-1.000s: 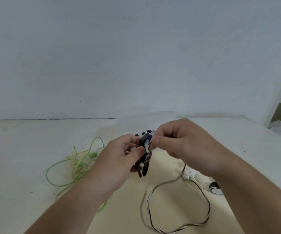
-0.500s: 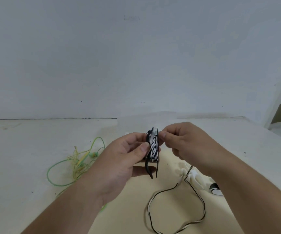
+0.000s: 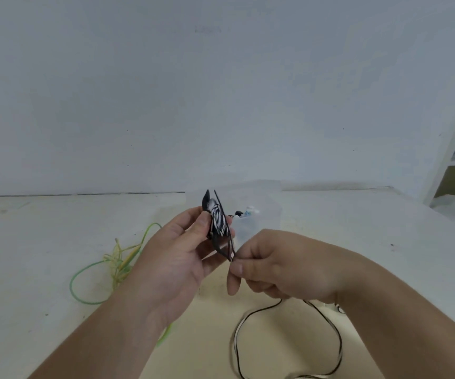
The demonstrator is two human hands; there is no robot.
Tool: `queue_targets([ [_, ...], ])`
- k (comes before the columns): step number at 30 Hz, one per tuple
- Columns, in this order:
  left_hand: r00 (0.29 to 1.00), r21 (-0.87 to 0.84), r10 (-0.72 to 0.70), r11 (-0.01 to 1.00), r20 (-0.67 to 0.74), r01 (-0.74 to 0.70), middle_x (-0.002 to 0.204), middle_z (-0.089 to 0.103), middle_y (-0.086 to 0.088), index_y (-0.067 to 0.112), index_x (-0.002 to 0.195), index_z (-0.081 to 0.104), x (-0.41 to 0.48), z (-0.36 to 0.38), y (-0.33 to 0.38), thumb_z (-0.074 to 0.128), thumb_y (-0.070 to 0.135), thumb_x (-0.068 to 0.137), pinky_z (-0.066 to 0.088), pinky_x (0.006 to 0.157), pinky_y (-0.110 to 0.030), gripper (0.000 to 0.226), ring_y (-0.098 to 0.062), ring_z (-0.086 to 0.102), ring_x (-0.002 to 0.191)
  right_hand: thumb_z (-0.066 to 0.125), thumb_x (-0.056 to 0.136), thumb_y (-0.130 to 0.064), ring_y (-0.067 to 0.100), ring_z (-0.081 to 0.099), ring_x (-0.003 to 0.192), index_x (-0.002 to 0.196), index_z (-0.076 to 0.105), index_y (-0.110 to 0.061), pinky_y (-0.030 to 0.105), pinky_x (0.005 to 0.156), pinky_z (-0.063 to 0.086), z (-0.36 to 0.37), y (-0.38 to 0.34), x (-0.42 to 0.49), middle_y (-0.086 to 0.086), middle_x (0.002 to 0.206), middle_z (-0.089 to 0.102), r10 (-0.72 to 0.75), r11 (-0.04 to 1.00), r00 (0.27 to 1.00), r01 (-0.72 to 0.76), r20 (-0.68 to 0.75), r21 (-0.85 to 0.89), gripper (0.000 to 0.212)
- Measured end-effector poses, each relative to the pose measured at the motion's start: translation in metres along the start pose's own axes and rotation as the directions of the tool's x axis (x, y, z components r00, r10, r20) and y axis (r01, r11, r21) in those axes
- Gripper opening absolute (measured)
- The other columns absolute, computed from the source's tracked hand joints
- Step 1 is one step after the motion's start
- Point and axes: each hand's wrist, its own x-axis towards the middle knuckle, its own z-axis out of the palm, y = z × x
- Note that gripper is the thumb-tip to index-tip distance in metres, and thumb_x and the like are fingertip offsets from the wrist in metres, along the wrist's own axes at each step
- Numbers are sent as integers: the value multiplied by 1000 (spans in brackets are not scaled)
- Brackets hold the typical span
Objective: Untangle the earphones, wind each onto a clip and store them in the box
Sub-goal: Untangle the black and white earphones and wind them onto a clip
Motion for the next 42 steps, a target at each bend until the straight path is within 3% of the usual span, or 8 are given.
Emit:
queue_targets([
  [3,995,171,61,984,-78,-47,86,70,-10,6,101,64,0,-2,-2,55,12,97,58,62,-30,12,-17,67,69,53,103,-21,16,25,50,93,72,-2,27,48,21,-2,-4,-4,-7,54,36,-46,999,997,46,63,-3,28],
  [8,986,642,165,757,-6,-123,89,73,-8,18,93,69,-1,-7,-7,59,13,98,61,79,-44,12,-20,70,77,60,96,-24,11,30,46,78,72,-11,22,45,26,-10,-10,-8,-9,51,38,-145,986,972,158,-182,61,25],
  [14,991,577,43,809,126,-109,88,71,-3,12,100,70,-8,-1,-9,55,5,99,57,70,-30,16,-15,64,76,66,93,-25,9,25,38,75,67,-2,16,40,23,-21,-9,-9,-10,43,32,-115,993,826,101,-552,-55,29],
  [17,984,516,5,851,178,-97,92,71,-6,12,101,71,-8,0,-8,54,7,99,55,71,-32,18,-17,64,79,67,92,-28,11,24,40,71,70,-13,16,39,23,-24,-6,-9,-8,46,32,-91,995,774,96,-626,-27,26],
  [22,974,408,-7,909,227,-89,95,71,-8,10,104,72,-11,4,-6,57,12,93,56,69,-30,18,-17,66,83,60,97,-34,15,28,46,59,66,-28,25,46,26,-20,2,1,-9,48,36,-15,1000,829,19,-559,2,39],
  [28,983,217,37,973,180,-77,93,68,-17,0,115,64,-6,2,-2,56,20,86,54,66,-29,36,-24,66,86,43,106,-32,10,27,42,77,62,-10,24,44,22,-8,4,5,-10,50,36,50,993,949,-14,-313,116,41],
  [37,989,19,40,999,142,-43,113,73,-13,5,114,65,-5,0,3,55,23,84,59,72,-30,37,-21,65,90,41,107,-29,12,22,47,90,66,-3,26,47,15,-1,3,3,-3,56,31,66,986,992,-48,-105,161,40],
  [42,998,-13,54,998,31,-54,102,73,-10,8,108,65,0,-2,2,58,25,82,57,68,-31,32,-19,64,79,41,107,-21,14,21,53,94,68,-6,31,52,16,2,-2,-1,-5,59,32,-27,992,999,24,31,122,34],
])
